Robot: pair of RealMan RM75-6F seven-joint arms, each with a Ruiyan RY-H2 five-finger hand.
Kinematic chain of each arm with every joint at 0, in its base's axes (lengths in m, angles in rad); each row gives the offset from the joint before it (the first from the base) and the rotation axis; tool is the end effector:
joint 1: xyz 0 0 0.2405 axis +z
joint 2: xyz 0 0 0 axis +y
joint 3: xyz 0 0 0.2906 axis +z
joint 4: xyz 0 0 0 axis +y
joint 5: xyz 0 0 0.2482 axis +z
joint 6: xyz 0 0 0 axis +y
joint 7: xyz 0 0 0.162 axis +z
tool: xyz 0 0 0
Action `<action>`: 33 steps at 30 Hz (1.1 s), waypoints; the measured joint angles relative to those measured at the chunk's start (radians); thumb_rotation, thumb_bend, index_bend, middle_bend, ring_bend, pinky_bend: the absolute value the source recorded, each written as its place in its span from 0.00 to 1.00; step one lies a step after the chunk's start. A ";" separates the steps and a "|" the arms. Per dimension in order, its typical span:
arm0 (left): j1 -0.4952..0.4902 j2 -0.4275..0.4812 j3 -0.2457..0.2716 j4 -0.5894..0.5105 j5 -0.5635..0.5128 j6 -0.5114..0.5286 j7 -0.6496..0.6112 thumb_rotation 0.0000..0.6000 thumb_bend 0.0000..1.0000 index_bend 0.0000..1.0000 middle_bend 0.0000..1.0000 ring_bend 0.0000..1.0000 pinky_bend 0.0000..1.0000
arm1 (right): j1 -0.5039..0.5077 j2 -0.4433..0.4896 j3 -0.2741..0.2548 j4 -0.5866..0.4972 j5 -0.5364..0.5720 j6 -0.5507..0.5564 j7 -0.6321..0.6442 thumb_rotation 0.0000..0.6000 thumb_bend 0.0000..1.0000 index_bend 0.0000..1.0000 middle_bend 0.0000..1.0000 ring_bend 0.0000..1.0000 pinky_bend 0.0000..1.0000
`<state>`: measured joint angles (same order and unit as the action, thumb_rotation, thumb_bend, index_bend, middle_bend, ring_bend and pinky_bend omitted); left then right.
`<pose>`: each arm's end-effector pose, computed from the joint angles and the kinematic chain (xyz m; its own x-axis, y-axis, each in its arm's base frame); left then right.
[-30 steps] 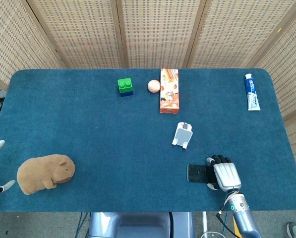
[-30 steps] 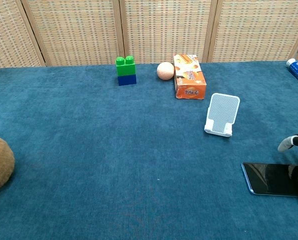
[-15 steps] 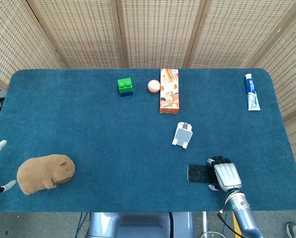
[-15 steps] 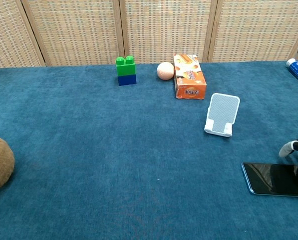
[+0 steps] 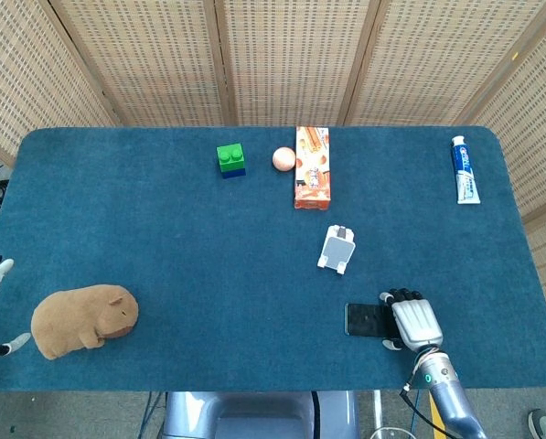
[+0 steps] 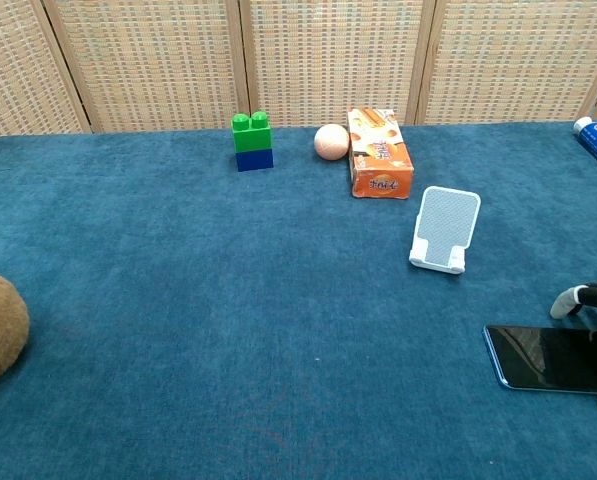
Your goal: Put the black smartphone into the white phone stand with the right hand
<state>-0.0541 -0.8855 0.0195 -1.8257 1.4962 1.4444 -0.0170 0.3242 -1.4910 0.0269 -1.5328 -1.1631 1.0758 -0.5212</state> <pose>-0.3410 0.1738 0.1829 0.3954 0.1218 0.9104 0.9151 0.0324 -0.4018 -0.3193 -0.2545 -0.0490 0.5396 -0.4044 0.7385 -0.8336 -0.1331 0.5361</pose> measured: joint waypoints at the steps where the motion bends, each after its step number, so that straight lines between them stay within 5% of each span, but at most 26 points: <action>1: 0.000 -0.001 0.000 0.000 0.001 -0.001 0.003 1.00 0.00 0.00 0.00 0.00 0.00 | 0.001 -0.001 -0.001 0.002 0.000 -0.002 0.003 1.00 0.20 0.24 0.31 0.25 0.25; 10: -0.004 -0.003 0.001 -0.003 0.002 -0.011 0.012 1.00 0.00 0.00 0.00 0.00 0.00 | 0.018 0.008 -0.014 0.017 0.005 -0.037 0.018 1.00 0.45 0.39 0.49 0.44 0.35; 19: -0.003 -0.002 0.002 -0.005 0.004 -0.011 0.011 1.00 0.00 0.00 0.00 0.00 0.00 | 0.017 0.028 -0.025 0.003 -0.038 -0.016 0.047 1.00 0.51 0.52 0.60 0.52 0.35; 33: -0.001 0.001 0.004 -0.002 0.012 -0.009 -0.001 1.00 0.00 0.00 0.00 0.00 0.00 | -0.001 0.094 -0.040 -0.076 -0.196 0.094 0.114 1.00 0.52 0.53 0.61 0.52 0.35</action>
<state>-0.0550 -0.8845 0.0235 -1.8276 1.5085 1.4358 -0.0178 0.3227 -1.3974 -0.0128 -1.6091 -1.3593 1.1700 -0.4069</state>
